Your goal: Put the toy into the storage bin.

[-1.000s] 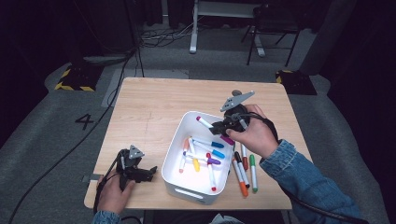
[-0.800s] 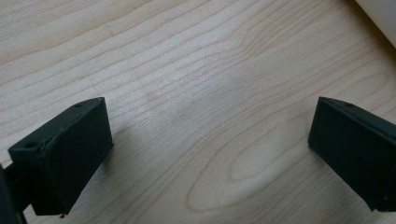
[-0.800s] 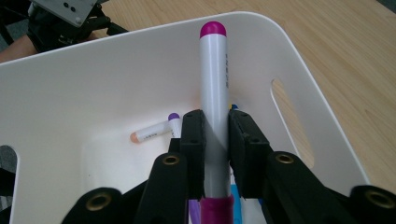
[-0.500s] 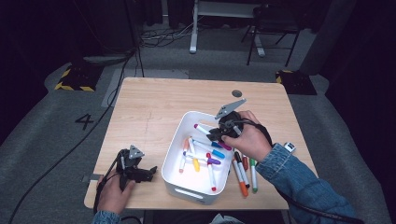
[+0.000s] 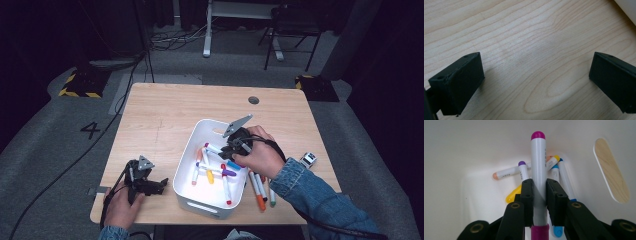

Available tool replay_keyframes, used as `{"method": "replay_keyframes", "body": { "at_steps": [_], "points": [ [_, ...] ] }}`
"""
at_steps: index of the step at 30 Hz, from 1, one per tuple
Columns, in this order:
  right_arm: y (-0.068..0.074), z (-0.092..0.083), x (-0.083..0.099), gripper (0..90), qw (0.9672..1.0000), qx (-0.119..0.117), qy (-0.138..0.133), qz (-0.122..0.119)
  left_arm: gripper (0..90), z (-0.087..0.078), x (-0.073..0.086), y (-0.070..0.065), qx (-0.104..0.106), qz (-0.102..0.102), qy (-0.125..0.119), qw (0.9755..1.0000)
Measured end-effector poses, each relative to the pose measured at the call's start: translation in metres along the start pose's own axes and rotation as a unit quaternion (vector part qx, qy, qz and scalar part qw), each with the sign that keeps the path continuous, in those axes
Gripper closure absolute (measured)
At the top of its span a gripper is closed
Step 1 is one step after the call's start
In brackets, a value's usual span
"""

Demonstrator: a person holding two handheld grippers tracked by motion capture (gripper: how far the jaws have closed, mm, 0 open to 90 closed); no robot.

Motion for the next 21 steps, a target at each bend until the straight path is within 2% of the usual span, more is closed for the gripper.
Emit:
{"method": "replay_keyframes", "body": {
  "at_steps": [2,13,15,17,19,20,21],
  "points": [
    [0.001,0.003,0.000,76.9,0.9999,-0.001,0.002,-0.013,0.0,0.000,0.000,0.000,0.001,-0.001,0.000,1.0000],
    [0.013,0.016,0.010,76.4,0.9990,-0.002,0.034,-0.029,0.0,0.000,0.000,0.000,0.000,-0.001,0.000,1.0000],
    [0.016,0.019,0.013,67.3,0.9988,-0.006,0.038,-0.029,0.0,0.000,0.000,0.000,0.000,-0.001,0.000,1.0000],
    [0.018,0.019,0.013,61.0,0.9989,-0.010,0.032,-0.034,0.0,0.000,0.000,0.000,0.000,-0.001,0.000,1.0000],
    [0.018,0.016,0.011,57.9,0.9990,-0.008,0.023,-0.038,0.0,0.000,0.000,0.000,0.001,-0.001,0.001,1.0000],
    [0.020,0.013,0.013,57.4,0.9992,-0.007,0.028,-0.026,0.0,0.000,0.000,0.000,0.001,0.000,0.001,1.0000],
    [0.019,0.010,0.012,57.0,0.9993,-0.005,0.022,-0.030,0.0,0.000,0.000,0.000,0.000,-0.001,0.000,1.0000]
  ]
}}
Point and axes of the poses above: each handheld gripper's, and its own axes: z roughly forward along the jaws, x roughly out of its underside, y roughly to its left, the point moved 8 cm from there along z, roughly forward along the jaws, and after that the axes turned 14 degrees about z, right-handed, at the moved point
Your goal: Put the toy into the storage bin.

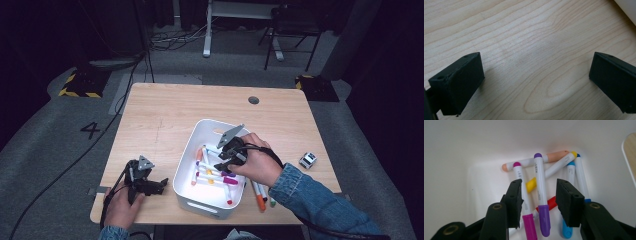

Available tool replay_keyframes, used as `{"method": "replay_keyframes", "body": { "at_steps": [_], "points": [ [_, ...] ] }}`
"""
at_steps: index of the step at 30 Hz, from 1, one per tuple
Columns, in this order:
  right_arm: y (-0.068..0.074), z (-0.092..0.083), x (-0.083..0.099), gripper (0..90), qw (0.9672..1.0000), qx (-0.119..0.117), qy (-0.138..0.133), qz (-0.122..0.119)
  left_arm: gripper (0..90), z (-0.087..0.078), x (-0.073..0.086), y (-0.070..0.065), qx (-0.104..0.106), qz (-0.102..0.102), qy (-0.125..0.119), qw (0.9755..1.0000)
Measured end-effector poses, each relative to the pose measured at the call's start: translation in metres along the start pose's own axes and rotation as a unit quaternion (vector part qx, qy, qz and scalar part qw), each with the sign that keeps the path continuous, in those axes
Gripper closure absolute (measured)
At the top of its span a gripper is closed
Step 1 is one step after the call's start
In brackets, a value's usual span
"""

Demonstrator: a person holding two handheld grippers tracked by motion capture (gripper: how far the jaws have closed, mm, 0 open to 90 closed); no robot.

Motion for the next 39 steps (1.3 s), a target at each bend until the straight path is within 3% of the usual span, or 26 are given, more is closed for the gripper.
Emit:
{"method": "replay_keyframes", "body": {
  "at_steps": [13,14,23,24,31,37,39],
  "points": [
    [-0.012,-0.050,0.010,54.3,0.9973,0.012,-0.068,0.026,0.0,0.000,0.000,0.000,0.000,0.000,0.000,1.0000],
    [-0.016,-0.060,0.015,54.1,0.9964,0.018,-0.075,0.035,0.0,0.000,0.000,0.000,0.001,0.000,0.001,1.0000],
    [-0.033,-0.089,0.040,53.9,0.9918,0.033,-0.099,0.074,0.0,0.000,0.000,0.000,0.000,0.000,0.000,1.0000],
    [-0.037,-0.093,0.048,53.9,0.9903,0.036,-0.100,0.089,0.0,0.000,0.000,0.000,0.001,0.000,0.001,1.0000],
    [-0.051,-0.091,0.079,52.2,0.9880,0.053,-0.079,0.121,0.0,0.000,0.000,0.000,0.001,0.000,0.000,1.0000],
    [-0.064,-0.075,0.105,51.5,0.9856,0.061,-0.061,0.146,0.0,0.000,0.000,0.000,0.001,0.000,0.001,1.0000],
    [-0.071,-0.065,0.120,50.8,0.9833,0.068,-0.048,0.162,0.0,0.000,0.000,0.000,0.000,0.000,0.000,1.0000]
  ]
}}
Point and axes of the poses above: each handheld gripper's, and its own axes: z roughly forward along the jaws, x roughly out of its underside, y roughly to its left, the point moved 8 cm from there along z, roughly forward along the jaws, and after that the axes turned 14 degrees about z, right-handed, at the moved point
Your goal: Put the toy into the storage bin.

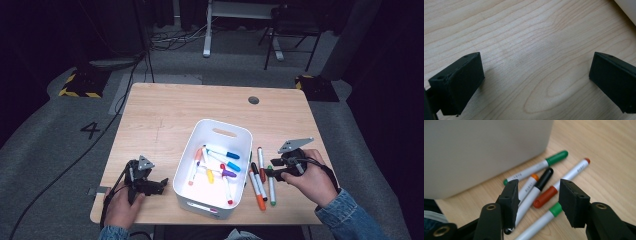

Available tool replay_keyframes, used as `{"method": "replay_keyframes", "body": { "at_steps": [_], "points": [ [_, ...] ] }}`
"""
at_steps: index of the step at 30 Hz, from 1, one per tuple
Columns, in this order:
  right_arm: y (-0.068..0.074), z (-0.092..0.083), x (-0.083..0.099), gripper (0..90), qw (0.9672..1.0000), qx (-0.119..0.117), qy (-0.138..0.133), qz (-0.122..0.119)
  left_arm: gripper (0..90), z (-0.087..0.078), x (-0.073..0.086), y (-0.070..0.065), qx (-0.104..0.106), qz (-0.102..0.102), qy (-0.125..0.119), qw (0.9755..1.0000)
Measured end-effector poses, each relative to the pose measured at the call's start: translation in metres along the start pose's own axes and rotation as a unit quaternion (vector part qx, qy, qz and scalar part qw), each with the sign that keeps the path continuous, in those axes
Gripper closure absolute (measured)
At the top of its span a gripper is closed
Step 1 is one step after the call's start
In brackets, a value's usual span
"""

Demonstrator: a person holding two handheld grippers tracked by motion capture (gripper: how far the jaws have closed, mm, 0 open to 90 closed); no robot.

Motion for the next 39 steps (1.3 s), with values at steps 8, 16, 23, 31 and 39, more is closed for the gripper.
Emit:
{"method": "replay_keyframes", "body": {
  "at_steps": [8,16,23,31,39],
  "points": [
    [-0.019,0.025,0.029,47.3,0.9990,0.014,0.024,0.036,0.0,0.000,0.000,0.000,0.000,0.000,0.000,1.0000],
    [-0.028,0.043,0.051,45.3,0.9971,0.026,0.048,0.053,0.0,0.000,0.000,0.000,0.001,0.000,0.001,1.0000],
    [-0.034,0.048,0.061,49.2,0.9961,0.036,0.057,0.058,0.0,0.000,0.000,0.000,0.001,0.000,0.001,1.0000],
    [-0.054,0.045,0.060,69.1,0.9910,0.084,0.058,0.086,0.0,0.000,0.000,0.000,0.001,0.000,0.001,1.0000],
    [-0.059,0.045,0.058,77.1,0.9886,0.094,0.061,0.100,0.0,0.000,0.000,0.000,0.000,0.000,0.000,1.0000]
  ]
}}
Point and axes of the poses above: each handheld gripper's, and its own axes: z roughly forward along the jaws, x roughly out of its underside, y roughly to its left, the point moved 8 cm from there along z, roughly forward along the jaws, and after that the axes turned 14 degrees about z, right-handed, at the moved point
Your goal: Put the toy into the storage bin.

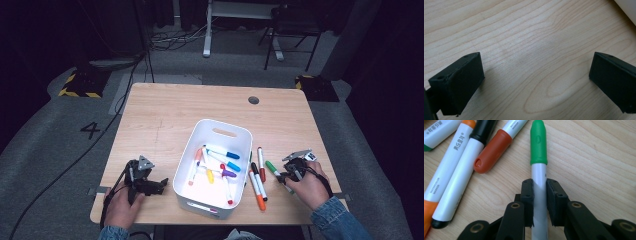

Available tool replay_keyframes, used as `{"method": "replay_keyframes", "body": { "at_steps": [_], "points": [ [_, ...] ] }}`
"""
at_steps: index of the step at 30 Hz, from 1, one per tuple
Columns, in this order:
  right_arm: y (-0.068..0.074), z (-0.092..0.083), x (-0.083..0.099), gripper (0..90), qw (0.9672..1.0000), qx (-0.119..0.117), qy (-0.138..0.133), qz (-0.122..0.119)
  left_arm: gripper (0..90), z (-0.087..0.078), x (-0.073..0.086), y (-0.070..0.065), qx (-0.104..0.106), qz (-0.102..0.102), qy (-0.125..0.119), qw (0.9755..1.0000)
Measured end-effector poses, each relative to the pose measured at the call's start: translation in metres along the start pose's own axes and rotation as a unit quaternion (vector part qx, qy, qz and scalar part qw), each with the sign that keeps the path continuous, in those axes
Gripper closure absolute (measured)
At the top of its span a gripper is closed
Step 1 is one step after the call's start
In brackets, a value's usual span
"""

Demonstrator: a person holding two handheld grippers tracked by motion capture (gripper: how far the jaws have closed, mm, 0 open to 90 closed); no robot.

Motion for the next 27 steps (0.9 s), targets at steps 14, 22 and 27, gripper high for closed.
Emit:
{"method": "replay_keyframes", "body": {
  "at_steps": [14,22,27],
  "points": [
    [0.001,-0.016,-0.005,77.2,0.9996,-0.023,-0.012,-0.007,0.0,0.000,0.000,0.000,0.000,0.000,0.000,1.0000],
    [0.010,-0.042,-0.016,77.2,0.9978,-0.054,-0.036,-0.012,0.0,0.000,0.000,0.000,0.001,0.000,0.000,1.0000],
    [0.018,-0.055,-0.020,77.2,0.9959,-0.075,-0.047,-0.015,0.0,0.000,0.000,0.000,0.000,0.000,0.000,1.0000]
  ]
}}
Point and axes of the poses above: each handheld gripper's, and its own axes: z roughly forward along the jaws, x roughly out of its underside, y roughly to its left, the point moved 8 cm from there along z, roughly forward along the jaws, and after that the axes turned 14 degrees about z, right-handed, at the moved point
